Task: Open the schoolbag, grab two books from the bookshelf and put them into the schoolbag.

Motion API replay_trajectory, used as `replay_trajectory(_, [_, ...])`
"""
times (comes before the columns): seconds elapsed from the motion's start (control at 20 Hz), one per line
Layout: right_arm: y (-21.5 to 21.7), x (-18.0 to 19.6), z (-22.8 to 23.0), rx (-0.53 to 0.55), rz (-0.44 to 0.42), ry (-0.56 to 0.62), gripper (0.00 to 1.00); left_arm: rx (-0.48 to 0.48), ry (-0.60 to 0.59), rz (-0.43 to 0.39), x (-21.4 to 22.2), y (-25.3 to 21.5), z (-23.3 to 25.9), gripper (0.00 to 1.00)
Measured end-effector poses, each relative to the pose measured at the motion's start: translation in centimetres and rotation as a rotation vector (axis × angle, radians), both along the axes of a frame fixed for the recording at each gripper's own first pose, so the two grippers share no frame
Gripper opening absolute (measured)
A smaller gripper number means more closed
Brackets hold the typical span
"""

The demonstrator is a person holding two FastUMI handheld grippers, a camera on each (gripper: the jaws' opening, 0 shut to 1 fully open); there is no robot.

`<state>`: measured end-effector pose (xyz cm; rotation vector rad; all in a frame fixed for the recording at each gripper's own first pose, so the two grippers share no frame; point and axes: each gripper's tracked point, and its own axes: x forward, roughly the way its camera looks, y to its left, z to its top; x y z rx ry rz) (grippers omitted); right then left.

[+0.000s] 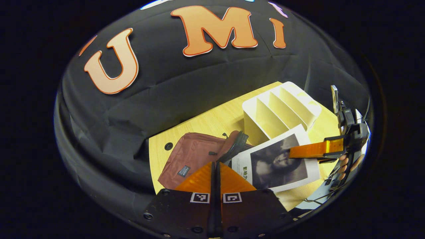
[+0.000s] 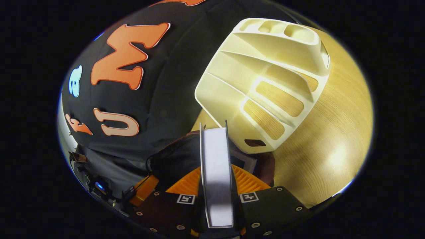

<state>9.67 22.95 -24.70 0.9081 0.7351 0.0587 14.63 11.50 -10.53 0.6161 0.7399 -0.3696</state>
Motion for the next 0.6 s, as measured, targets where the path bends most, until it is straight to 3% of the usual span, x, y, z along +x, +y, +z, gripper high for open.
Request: replay_trajectory(0.6, [7.4,5.7,-4.5,-0.001,-0.052,-0.041,0.34,-0.024,-0.002,-0.043,-0.6,-1.0,1.1,0.0])
